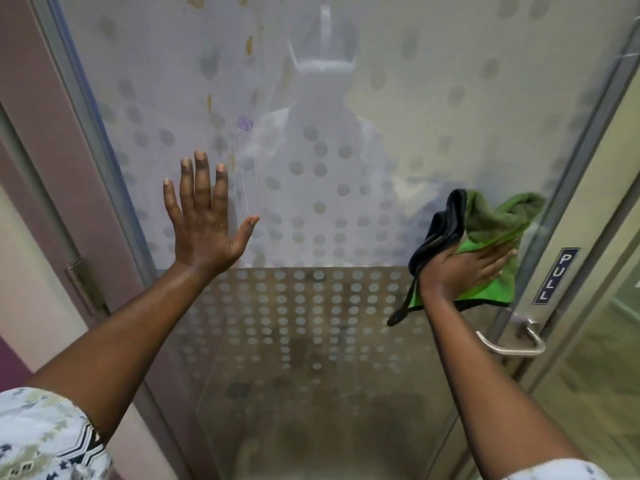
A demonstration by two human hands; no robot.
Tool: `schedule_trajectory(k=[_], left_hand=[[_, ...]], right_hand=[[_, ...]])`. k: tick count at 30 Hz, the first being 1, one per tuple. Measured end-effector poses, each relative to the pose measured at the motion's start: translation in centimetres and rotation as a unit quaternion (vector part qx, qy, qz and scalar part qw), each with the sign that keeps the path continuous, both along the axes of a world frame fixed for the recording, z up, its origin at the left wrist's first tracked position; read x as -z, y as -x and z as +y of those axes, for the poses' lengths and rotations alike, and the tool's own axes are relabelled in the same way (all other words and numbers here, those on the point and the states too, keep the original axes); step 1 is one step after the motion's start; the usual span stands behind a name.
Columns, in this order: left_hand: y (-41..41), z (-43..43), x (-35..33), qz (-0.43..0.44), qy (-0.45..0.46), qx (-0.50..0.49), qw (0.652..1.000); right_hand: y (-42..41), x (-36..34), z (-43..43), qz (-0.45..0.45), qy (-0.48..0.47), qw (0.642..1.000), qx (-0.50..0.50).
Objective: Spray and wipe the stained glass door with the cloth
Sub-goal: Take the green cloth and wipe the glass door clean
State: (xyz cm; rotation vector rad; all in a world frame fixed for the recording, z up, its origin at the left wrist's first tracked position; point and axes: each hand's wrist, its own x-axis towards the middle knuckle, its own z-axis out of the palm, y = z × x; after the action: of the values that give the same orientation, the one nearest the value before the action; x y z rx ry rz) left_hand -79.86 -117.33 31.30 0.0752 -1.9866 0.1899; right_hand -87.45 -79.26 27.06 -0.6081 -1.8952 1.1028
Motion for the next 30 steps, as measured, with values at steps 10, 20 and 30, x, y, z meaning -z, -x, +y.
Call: schedule_trajectory(k=[10, 20, 30], left_hand=[[-2.4, -2.8, -1.6, -0.015, 0.072, 0.027, 0.997], [-7.2, -16.0, -2.2, -0.038, -0.003, -0.078, 0.996], [-7.2, -18.1, -2.1, -0.026, 0.046, -0.056, 0.997]], right_hand=[[-5.4, 2.5, -17.0, -0.008, -0.029, 0.993, -0.113], [-8.7, 3.0, -30.5, 0.032, -0.249, 0.936, -0.246], [-8.4, 3.5, -36.5, 0.170, -0.554, 0.745, -0.330]])
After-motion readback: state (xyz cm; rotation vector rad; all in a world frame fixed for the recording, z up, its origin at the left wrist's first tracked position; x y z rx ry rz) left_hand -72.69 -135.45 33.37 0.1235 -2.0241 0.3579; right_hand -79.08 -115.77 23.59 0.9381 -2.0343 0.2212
